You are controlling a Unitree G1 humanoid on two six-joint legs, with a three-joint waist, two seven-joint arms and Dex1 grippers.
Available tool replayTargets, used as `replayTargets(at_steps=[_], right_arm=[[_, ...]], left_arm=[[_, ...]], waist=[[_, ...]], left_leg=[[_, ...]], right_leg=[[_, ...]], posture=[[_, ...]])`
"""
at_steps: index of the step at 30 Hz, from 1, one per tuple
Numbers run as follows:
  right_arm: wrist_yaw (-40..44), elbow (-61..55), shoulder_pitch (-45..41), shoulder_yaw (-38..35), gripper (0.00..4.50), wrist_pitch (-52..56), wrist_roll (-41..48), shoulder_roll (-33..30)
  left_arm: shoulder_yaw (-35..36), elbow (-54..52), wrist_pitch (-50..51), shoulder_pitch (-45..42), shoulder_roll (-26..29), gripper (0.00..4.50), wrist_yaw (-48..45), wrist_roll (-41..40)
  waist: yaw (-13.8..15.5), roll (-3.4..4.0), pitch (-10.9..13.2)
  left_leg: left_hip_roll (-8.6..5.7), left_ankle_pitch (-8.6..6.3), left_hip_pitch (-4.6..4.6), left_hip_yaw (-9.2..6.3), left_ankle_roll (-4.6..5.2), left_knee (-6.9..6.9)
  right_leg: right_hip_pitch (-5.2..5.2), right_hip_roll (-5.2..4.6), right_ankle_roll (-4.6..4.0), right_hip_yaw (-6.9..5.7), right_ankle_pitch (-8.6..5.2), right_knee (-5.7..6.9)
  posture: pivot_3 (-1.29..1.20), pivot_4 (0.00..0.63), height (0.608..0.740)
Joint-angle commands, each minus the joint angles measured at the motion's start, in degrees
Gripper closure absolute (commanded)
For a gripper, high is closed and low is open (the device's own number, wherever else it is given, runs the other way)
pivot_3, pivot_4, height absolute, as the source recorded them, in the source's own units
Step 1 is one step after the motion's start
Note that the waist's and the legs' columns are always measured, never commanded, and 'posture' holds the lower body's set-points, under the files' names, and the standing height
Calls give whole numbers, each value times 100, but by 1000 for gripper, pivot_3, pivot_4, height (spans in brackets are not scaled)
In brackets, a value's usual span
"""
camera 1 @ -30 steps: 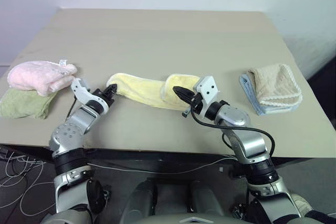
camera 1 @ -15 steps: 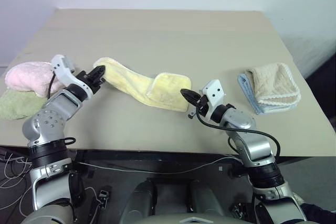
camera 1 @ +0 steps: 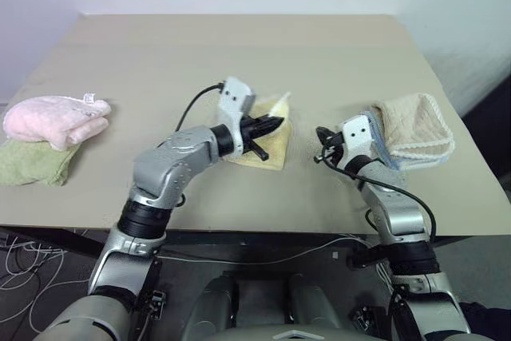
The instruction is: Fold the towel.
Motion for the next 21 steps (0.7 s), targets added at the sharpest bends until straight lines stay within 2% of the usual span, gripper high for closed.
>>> replayTargets(at_steps=[1, 7, 11, 14, 21], right_arm=[[-173, -145, -86, -234, 4500, -140, 32, -12], [-210, -388, 71, -212, 4500, -90, 32, 21], [-220, -420, 99, -153, 4500, -85, -3, 59], [-201, -425, 64, -118, 4500, -76, -7, 64], [-155, -364, -65, -44, 4500, -100, -29, 50]], left_arm=[[-354, 383, -416, -274, -155, 4488, -124, 608], [-766, 842, -719, -235, -131, 4488, -452, 1300], [-770, 844, -717, -125, -108, 4488, -707, 1433], [-726, 872, -679, -74, -119, 3723, -779, 1525], [-363, 538, -289, 6, -109, 1376, -1018, 1213]], waist=[[3, 0, 0], [-7, 1, 1], [-3, 1, 1], [3, 1, 1], [-5, 2, 1]], left_leg=[[0, 0, 0, 0, 0, 0], [0, 1, 0, 0, 0, 0], [0, 0, 0, 0, 1, 0], [0, 0, 0, 0, 1, 1], [0, 0, 0, -1, 1, 1]], right_leg=[[0, 1, 0, -1, 0, 0], [-1, 2, 0, 0, 0, 1], [0, 1, 0, 0, 0, 0], [0, 0, 0, 0, 0, 1], [0, 1, 0, 0, 0, 1]], posture=[[0, 150, 740], [0, 150, 740], [0, 150, 740], [0, 150, 740], [0, 150, 740]])
